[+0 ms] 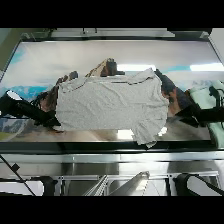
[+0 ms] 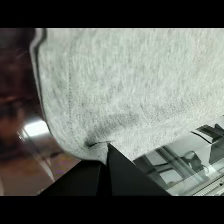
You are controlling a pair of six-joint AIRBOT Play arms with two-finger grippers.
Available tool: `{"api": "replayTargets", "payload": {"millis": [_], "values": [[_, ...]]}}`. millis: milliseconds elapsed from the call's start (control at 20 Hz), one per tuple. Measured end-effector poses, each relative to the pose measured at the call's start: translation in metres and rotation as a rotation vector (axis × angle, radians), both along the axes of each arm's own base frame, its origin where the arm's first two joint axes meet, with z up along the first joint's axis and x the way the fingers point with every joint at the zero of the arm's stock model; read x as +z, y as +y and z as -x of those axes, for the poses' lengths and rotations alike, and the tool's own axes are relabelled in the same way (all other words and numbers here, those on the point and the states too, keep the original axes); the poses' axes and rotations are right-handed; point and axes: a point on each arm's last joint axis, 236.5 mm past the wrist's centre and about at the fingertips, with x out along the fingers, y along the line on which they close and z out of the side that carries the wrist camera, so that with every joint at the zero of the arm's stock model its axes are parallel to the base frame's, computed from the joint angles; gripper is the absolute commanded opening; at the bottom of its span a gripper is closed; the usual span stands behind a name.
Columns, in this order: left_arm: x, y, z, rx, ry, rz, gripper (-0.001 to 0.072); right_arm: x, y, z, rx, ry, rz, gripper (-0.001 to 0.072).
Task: Fold the shirts.
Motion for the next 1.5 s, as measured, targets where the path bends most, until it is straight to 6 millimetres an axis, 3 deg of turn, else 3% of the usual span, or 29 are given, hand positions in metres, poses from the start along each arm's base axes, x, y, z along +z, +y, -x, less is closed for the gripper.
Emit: {"api": "replayTargets", "payload": {"millis": [50, 100, 150, 350, 500, 600, 850, 1250, 1500], "values": [[0.001, -0.001, -0.001, -0.003, -0.003, 0.003, 0.002, -0.01, 0.002, 0.006, -0.017, 0.027, -0.01, 0.0429], [0.002, -0.001, -0.002, -0.005, -0.004, 0.004, 0.002, -0.021, 0.005, 0.011, -0.034, 0.053, -0.015, 0.0269], [0.003, -0.001, -0.002, -0.009, -0.005, 0.009, 0.002, -0.032, 0.008, 0.016, -0.044, 0.079, -0.017, 0.0248], [0.006, -0.002, -0.003, -0.012, -0.003, 0.015, 0.002, -0.067, 0.026, 0.024, -0.036, 0.128, 0.015, 0.025], [0.007, -0.003, -0.001, -0.017, 0.004, 0.021, 0.002, -0.081, 0.027, 0.01, -0.062, 0.094, 0.079, 0.0256], [0.008, -0.004, 0.001, -0.02, 0.01, 0.025, 0.002, -0.083, 0.019, -0.006, -0.106, 0.053, 0.115, 0.03], [0.008, -0.004, 0.003, -0.029, 0.017, 0.029, 0.002, -0.086, 0.006, -0.035, -0.155, 0.025, 0.12, 0.03], [0.008, -0.004, 0.004, -0.04, 0.014, 0.03, 0.002, -0.091, 0.032, -0.051, -0.082, -0.002, -0.047, 0.03], [0.009, -0.004, 0.005, -0.045, 0.016, 0.031, 0.002, -0.083, 0.012, -0.066, -0.101, -0.062, -0.043, 0.0301]]}}
